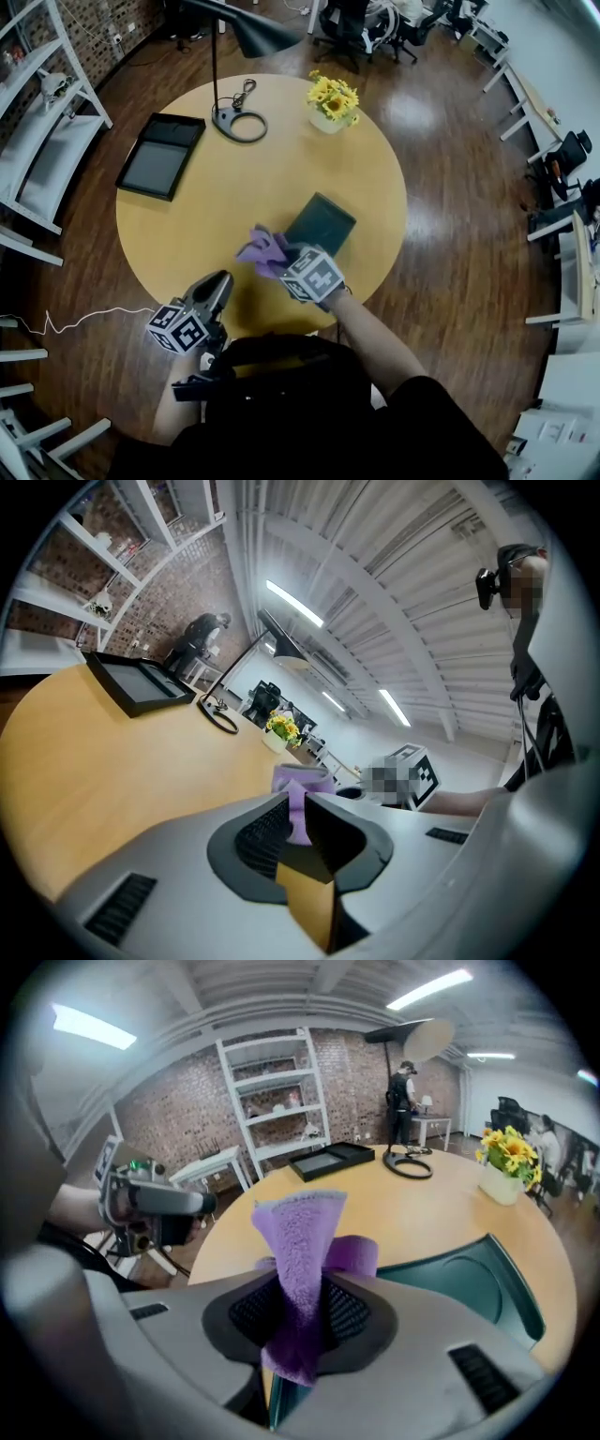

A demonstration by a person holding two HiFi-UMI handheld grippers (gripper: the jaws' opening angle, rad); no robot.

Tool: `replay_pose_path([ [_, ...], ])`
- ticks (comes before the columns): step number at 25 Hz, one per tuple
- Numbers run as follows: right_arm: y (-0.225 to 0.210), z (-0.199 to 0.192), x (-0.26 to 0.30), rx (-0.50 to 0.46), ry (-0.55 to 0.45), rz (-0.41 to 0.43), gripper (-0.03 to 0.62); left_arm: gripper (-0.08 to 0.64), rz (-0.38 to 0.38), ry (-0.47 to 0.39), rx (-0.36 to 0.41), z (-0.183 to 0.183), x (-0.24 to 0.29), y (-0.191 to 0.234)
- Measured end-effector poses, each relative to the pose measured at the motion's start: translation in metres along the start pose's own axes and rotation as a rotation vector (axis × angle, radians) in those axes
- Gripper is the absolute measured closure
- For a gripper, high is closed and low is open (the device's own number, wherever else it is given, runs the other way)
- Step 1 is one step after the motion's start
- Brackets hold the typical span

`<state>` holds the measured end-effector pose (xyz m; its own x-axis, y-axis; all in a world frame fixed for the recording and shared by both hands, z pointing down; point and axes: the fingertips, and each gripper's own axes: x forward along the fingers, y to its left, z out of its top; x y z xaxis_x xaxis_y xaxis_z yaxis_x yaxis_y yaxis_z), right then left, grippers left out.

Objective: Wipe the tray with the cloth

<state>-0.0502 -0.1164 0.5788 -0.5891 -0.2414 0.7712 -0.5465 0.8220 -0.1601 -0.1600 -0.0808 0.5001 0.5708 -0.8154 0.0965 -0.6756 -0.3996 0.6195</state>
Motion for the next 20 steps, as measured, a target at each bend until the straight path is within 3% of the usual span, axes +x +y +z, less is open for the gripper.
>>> replay_pose_path([
  [3,0.004,-0.013,0.006,-0.002,0.048,-0.007,0.500,0.515,-0.003,-0.015,-0.012,0.001,0.002,-0.003],
  [15,-0.007,-0.085,-0.049,0.331,-0.035,0.138,0.500,0.515,0.000,0.035,-0.034,-0.014,0.009,0.013],
  [20,-0.014,-0.114,-0.065,0.415,-0.036,0.110,0.500,0.515,-0.002,0.062,-0.029,-0.009,0.012,0.020],
])
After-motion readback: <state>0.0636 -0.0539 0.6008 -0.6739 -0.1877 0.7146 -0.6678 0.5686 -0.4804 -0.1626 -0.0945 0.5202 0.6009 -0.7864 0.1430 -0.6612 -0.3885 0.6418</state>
